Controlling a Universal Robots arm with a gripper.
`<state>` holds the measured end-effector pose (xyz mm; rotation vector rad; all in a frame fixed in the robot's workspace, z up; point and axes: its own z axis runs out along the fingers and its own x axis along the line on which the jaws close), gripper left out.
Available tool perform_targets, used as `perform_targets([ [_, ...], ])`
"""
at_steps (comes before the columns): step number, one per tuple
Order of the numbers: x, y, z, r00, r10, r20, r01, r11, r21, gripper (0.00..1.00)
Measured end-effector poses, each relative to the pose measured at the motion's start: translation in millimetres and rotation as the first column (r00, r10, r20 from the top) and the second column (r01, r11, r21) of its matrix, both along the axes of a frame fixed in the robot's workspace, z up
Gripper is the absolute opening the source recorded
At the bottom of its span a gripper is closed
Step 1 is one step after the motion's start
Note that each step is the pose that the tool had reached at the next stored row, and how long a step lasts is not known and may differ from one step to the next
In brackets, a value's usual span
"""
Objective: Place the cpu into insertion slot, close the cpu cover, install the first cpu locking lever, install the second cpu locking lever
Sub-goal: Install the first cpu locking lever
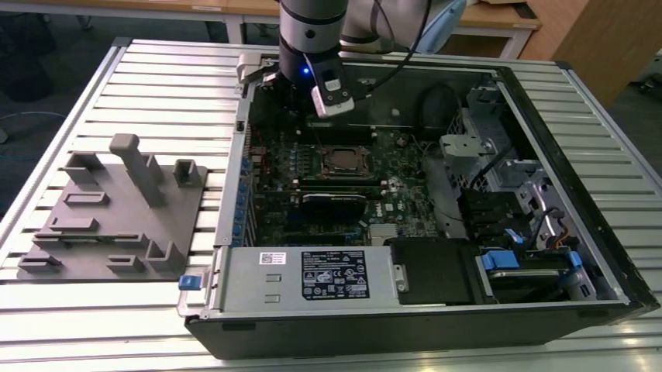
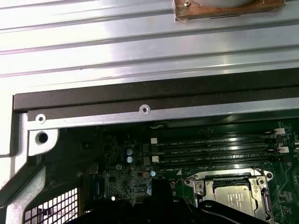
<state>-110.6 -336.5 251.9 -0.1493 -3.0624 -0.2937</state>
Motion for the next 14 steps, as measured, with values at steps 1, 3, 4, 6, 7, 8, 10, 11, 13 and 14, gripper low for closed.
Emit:
perform_targets([
  [1, 0.0, -0.1, 0.0, 1.0000, 0.000, 0.0000, 0.000, 1.0000, 0.0014, 0.10],
  [3, 0.0, -0.1, -0.1, 1.0000, 0.001, 0.0001, -0.001, 1.0000, 0.0076, 0.10],
  [4, 0.0, 0.0, -0.1, 1.0000, 0.001, 0.0001, -0.001, 1.0000, 0.0094, 0.10],
  [6, 0.0, 0.0, -0.1, 1.0000, 0.001, 0.0001, -0.001, 0.9999, 0.0123, 0.10],
  [7, 0.0, -0.1, -0.1, 1.0000, 0.001, 0.0001, -0.001, 0.9999, 0.0152, 0.10],
  [8, 0.0, 0.0, -0.1, 1.0000, 0.001, 0.0002, -0.001, 0.9999, 0.0164, 0.10],
  [10, 0.0, 0.0, -0.1, 1.0000, 0.000, 0.0001, 0.000, 0.9999, 0.0166, 0.10],
  [11, 0.0, 0.0, -0.2, 1.0000, 0.000, 0.0002, 0.000, 0.9999, 0.0167, 0.10],
  [13, 0.0, -0.2, -0.1, 1.0000, 0.001, 0.0001, -0.001, 0.9996, 0.0281, 0.10],
  [14, 0.0, -0.1, -0.1, 1.0000, 0.001, 0.0001, -0.001, 0.9995, 0.0322, 0.10],
])
